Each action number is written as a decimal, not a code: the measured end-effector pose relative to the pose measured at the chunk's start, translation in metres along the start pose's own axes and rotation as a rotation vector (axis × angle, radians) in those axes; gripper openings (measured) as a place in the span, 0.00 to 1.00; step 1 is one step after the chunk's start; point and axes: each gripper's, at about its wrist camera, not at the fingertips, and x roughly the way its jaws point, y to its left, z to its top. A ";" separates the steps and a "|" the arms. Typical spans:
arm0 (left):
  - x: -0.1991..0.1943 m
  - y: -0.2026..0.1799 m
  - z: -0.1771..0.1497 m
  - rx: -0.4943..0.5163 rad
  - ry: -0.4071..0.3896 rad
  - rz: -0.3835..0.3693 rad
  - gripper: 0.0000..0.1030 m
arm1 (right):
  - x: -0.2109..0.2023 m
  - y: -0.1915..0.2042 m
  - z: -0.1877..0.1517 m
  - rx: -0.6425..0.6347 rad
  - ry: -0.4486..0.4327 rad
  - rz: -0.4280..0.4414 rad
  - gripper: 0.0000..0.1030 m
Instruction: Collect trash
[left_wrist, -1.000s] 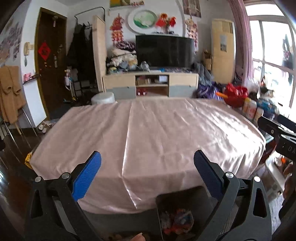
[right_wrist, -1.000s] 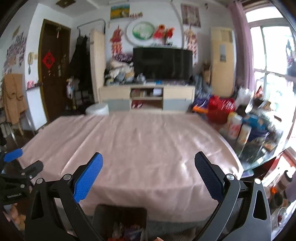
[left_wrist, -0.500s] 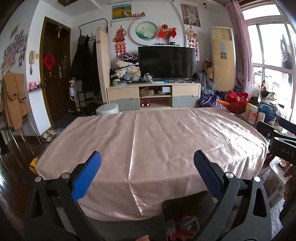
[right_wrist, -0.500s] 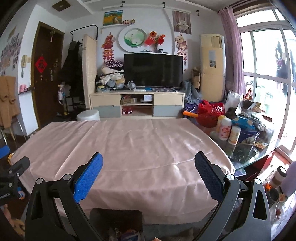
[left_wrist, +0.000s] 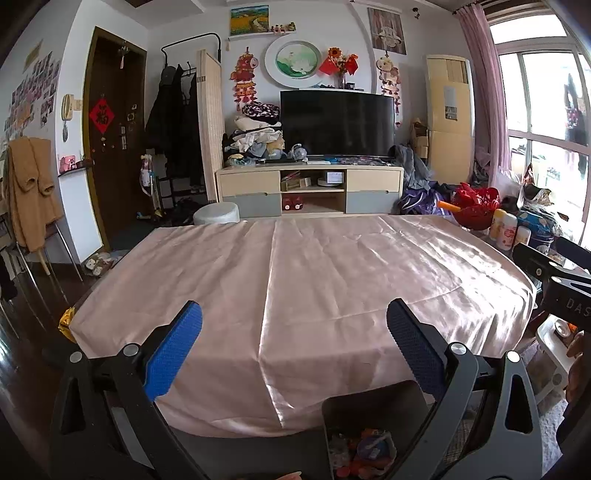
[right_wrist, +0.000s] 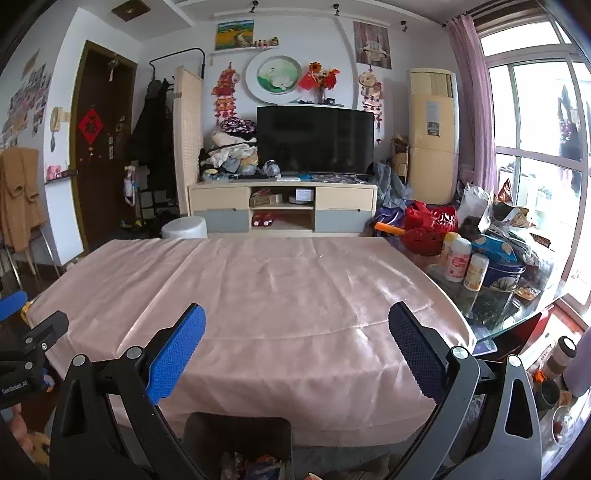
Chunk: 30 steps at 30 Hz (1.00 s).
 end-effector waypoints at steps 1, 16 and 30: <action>0.000 0.001 0.000 -0.001 0.000 -0.001 0.92 | 0.001 0.001 0.000 0.002 0.003 0.006 0.97; -0.004 0.005 0.002 -0.014 -0.009 -0.001 0.92 | 0.000 0.006 -0.001 -0.001 0.009 0.025 0.97; -0.004 0.006 0.002 -0.015 -0.009 0.000 0.92 | 0.001 0.008 -0.001 0.004 0.013 0.031 0.97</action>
